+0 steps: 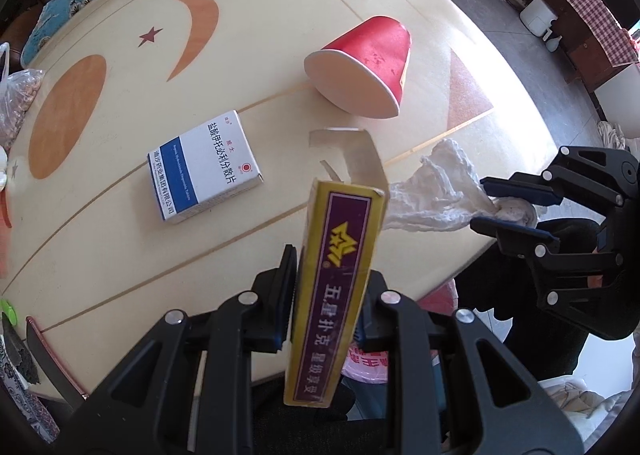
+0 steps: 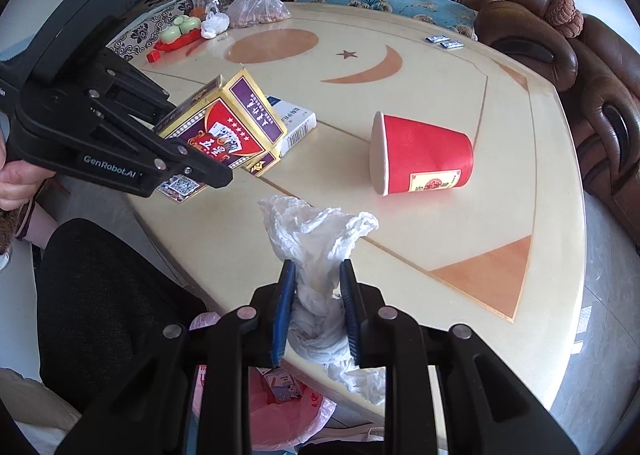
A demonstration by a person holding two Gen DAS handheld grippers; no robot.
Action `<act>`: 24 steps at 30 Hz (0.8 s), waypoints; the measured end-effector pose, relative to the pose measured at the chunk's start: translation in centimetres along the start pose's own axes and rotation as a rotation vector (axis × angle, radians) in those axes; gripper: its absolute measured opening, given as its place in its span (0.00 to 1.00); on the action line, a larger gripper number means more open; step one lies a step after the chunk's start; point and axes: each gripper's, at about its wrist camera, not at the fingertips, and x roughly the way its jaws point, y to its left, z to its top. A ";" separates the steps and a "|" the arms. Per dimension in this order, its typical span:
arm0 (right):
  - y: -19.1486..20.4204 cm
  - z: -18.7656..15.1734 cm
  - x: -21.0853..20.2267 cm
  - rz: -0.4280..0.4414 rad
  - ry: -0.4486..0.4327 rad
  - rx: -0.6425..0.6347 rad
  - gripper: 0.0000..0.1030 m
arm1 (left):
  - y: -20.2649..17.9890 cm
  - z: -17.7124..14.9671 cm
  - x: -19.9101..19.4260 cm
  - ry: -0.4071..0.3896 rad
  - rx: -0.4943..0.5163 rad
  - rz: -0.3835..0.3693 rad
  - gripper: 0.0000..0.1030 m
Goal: Collect trash
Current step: 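Carry the card box and tissue down over the pink bin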
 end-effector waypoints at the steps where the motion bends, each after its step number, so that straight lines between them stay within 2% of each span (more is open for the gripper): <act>1: 0.2 0.1 -0.4 -0.002 -0.006 -0.004 0.23 | -0.2 -0.4 -0.4 -0.008 0.002 0.005 0.23; 7: 2.0 -0.1 -3.0 -0.003 -0.036 -0.027 0.23 | -2.4 -2.4 -2.0 -0.042 0.004 0.041 0.23; 14: 4.6 -2.2 -5.9 -0.003 -0.056 -0.054 0.23 | -3.7 -6.6 -3.1 -0.067 0.010 0.058 0.23; 15: 4.9 -2.6 -6.1 -0.003 -0.057 -0.052 0.23 | -4.1 -7.2 -3.1 -0.074 0.010 0.051 0.23; 17: 5.6 -3.5 -6.1 0.015 -0.039 -0.047 0.23 | -4.5 -8.7 -3.0 -0.079 0.013 0.037 0.13; 20: 6.7 -5.7 -5.4 0.013 -0.006 -0.057 0.23 | -5.6 -10.7 -0.7 -0.066 0.031 0.001 0.07; 24: 8.0 -9.6 -2.3 0.015 0.075 -0.068 0.23 | -7.5 -14.1 4.7 0.014 0.067 -0.067 0.06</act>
